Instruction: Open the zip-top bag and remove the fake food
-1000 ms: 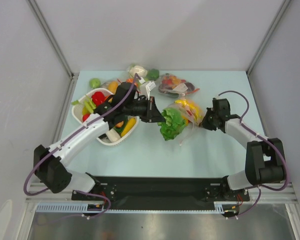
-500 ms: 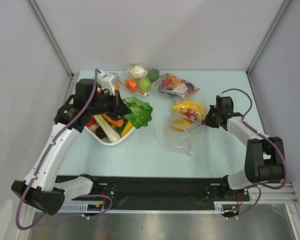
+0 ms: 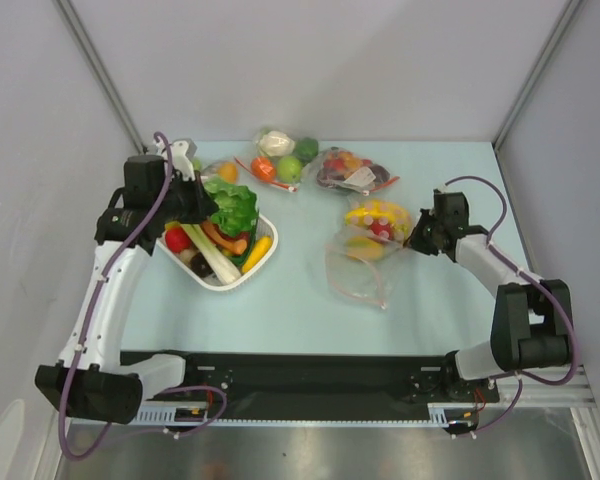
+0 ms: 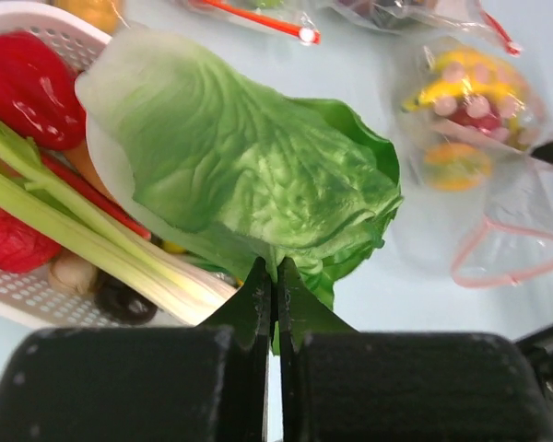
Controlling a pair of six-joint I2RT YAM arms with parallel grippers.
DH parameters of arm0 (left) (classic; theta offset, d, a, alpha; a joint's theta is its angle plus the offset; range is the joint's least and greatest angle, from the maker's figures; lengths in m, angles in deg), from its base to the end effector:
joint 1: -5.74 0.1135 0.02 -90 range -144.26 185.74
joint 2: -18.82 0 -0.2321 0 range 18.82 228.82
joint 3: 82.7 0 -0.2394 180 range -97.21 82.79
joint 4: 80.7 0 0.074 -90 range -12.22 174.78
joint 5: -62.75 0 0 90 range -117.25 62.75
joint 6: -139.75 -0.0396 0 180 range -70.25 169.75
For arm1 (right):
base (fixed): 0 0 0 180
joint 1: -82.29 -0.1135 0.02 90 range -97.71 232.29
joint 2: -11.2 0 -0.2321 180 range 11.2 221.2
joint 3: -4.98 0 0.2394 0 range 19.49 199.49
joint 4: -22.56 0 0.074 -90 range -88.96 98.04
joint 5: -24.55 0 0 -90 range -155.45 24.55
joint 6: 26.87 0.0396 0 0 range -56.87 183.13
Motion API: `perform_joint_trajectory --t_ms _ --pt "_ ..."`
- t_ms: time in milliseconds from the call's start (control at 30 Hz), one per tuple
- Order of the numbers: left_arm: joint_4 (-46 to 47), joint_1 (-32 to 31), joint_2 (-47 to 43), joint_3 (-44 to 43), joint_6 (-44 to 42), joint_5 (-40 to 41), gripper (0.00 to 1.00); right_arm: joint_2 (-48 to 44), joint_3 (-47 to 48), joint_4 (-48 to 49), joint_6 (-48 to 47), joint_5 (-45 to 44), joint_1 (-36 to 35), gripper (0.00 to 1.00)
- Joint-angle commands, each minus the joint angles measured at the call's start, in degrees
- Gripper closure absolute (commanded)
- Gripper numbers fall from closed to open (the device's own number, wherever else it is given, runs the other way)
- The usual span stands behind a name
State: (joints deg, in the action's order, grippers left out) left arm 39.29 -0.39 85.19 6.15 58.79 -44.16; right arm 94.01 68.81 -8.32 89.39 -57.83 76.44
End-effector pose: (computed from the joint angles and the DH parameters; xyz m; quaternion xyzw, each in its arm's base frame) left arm 0.2331 -0.0366 0.3619 0.0453 0.8797 -0.1895 0.4338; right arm 0.2883 0.0348 0.1793 0.1436 0.9264 0.1547 0.3118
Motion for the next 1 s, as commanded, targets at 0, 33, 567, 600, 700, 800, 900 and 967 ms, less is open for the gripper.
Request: perform_joint_trajectory --t_ms 0,33,567,600,700,800,900,967 --pt "7.60 0.77 0.86 4.29 -2.00 4.42 1.00 -2.56 1.83 -0.34 -0.51 0.47 0.22 1.00" --pt "7.79 1.03 1.65 5.09 -2.27 4.77 1.00 -2.73 1.66 -0.34 -0.51 0.56 0.31 1.00" --pt "15.96 1.30 2.45 17.57 0.10 9.96 1.00 -3.35 1.04 -0.60 -0.60 1.08 0.31 1.00" --pt "16.05 1.21 2.45 18.19 0.10 9.96 0.99 -3.35 1.22 -0.78 -0.68 1.08 0.22 1.00" --pt "15.35 1.21 2.19 18.11 0.19 10.31 0.89 -3.44 1.22 -1.13 -0.86 1.26 0.22 1.00" --pt "14.91 1.21 1.05 17.76 0.19 10.32 0.53 -3.53 0.96 -1.04 -0.69 1.44 0.31 1.00" --pt "14.03 1.21 0.25 16.97 0.19 9.79 0.32 -3.53 0.87 -0.87 -0.51 1.87 0.22 1.00" --pt "13.77 1.21 -0.71 16.44 0.28 8.65 0.16 -3.53 0.95 -0.87 -0.51 2.05 0.13 1.00"
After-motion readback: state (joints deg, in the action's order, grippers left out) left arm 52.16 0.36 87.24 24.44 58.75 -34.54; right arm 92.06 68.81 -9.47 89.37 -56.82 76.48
